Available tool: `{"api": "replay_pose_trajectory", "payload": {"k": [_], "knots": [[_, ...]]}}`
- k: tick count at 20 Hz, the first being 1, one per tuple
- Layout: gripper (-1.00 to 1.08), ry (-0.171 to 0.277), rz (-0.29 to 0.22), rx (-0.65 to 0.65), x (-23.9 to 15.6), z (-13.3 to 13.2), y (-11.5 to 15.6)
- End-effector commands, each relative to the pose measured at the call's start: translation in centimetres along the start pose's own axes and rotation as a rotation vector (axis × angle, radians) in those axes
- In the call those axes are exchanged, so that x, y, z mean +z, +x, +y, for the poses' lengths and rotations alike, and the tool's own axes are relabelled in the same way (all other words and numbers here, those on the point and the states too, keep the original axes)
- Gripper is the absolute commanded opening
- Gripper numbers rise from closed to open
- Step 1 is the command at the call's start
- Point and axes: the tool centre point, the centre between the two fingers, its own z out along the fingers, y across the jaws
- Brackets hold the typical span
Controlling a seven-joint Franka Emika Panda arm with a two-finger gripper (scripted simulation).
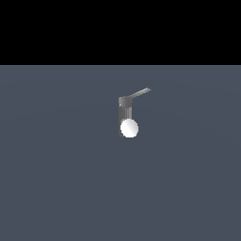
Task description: Turn on the faucet by rotating a designated handle.
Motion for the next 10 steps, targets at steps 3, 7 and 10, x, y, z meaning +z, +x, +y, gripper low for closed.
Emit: {"api": "replay_pose_trajectory", "payload": {"k": [3, 7, 10], "knots": [[-1.0, 0.0, 0.0, 0.002, 0.0, 0.0, 0.0], [-1.0, 0.0, 0.0, 0.021, 0.4, -0.3, 0.4], [-1.0, 0.001, 0.0, 0.048, 1.0, -0.6, 1.0]]}}
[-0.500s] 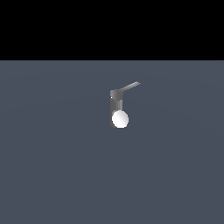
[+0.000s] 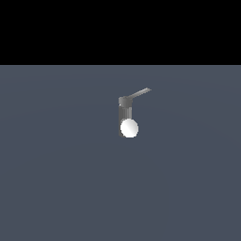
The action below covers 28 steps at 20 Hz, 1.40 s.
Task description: Turn on the faucet by rotating a designated handle.
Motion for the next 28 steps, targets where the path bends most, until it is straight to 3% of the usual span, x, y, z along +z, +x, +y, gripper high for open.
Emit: {"api": "replay_pose_trajectory", "payload": {"k": [1, 10, 28], "knots": [[-1.0, 0.0, 0.0, 0.024, 0.5, -0.3, 0.5], [-1.0, 0.004, 0.001, 0.183, 3.8, -2.1, 4.1], [-1.0, 0.013, 0.006, 0.632, 12.9, -3.8, 15.3]]}}
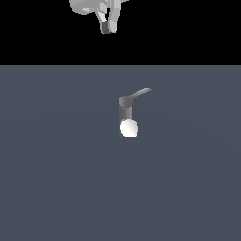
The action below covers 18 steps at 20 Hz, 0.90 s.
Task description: Turn on the faucet by rotating a designated handle.
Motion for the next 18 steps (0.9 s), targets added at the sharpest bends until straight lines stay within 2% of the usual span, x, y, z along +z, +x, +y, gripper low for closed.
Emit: {"api": "replay_pose_trajectory", "payload": {"k": [1, 10, 18], "knots": [[-1.0, 0.002, 0.001, 0.065, 1.3, -0.8, 1.4], [-1.0, 0.005, 0.005, 0.299, 6.0, -2.9, 7.1], [-1.0, 0.005, 0.011, 0.528, 10.5, -3.6, 13.1]]}}
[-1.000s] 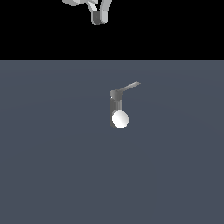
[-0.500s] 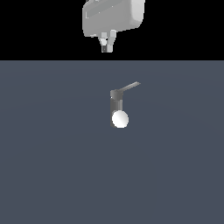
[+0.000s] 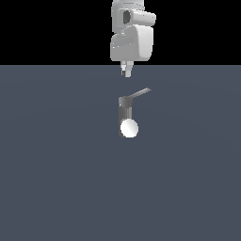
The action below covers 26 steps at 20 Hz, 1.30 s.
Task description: Turn on the faucet by rotating a designated handle.
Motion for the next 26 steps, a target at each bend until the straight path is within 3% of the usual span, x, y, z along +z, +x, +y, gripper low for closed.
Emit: {"api": "replay_pose_trajectory", "payload": {"k": [1, 15, 26], "knots": [[-1.0, 0.001, 0.003, 0.076, 1.5, -0.9, 1.8], [-1.0, 0.003, 0.009, 0.383, 7.3, -3.1, 9.6], [-1.0, 0.004, 0.009, 0.416, 7.8, -3.2, 10.5]]}}
